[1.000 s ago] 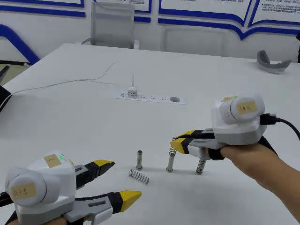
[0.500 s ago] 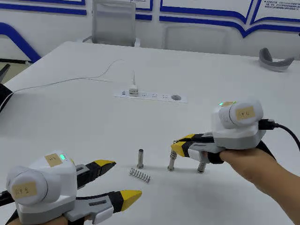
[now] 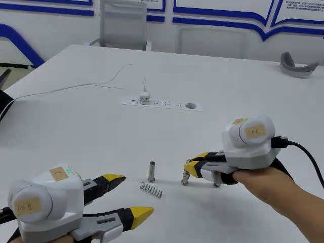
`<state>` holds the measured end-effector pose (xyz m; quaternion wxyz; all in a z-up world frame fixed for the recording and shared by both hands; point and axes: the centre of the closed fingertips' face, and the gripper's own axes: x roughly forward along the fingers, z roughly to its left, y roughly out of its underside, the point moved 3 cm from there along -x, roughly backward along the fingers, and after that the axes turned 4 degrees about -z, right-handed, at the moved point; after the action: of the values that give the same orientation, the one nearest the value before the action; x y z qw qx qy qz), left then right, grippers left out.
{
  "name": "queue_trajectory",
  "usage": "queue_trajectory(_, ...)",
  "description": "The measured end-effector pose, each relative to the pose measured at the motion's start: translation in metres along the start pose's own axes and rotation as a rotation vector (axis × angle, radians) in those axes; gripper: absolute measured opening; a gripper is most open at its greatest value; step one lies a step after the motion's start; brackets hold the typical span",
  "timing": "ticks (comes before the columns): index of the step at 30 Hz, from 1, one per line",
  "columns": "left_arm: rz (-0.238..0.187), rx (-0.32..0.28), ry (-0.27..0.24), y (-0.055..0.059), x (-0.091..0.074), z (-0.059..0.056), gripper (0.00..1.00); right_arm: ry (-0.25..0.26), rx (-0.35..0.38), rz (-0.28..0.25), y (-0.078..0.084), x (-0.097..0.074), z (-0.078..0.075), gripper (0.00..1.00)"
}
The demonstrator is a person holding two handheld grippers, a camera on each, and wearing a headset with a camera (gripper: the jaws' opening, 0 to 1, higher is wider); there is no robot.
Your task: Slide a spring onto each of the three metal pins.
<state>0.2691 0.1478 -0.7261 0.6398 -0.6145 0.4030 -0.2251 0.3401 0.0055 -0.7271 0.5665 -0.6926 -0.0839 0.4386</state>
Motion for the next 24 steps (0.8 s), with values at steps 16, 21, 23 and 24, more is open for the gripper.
queue_trajectory(16,0.002,0.001,-0.002,0.0,-0.002,0.0,0.56,-0.004,-0.002,0.063,0.017,0.008,0.001,0.12)
queue_trajectory(21,0.001,0.0,-0.004,0.0,-0.002,0.0,0.56,-0.002,-0.003,0.068,0.02,0.007,0.001,0.12)
queue_trajectory(23,0.001,0.002,-0.004,0.0,-0.002,0.0,0.56,-0.001,-0.003,0.069,0.021,0.006,0.001,0.13)
queue_trajectory(24,0.0,0.002,-0.003,0.0,-0.002,0.0,0.56,0.002,-0.002,0.07,0.023,0.006,0.001,0.13)
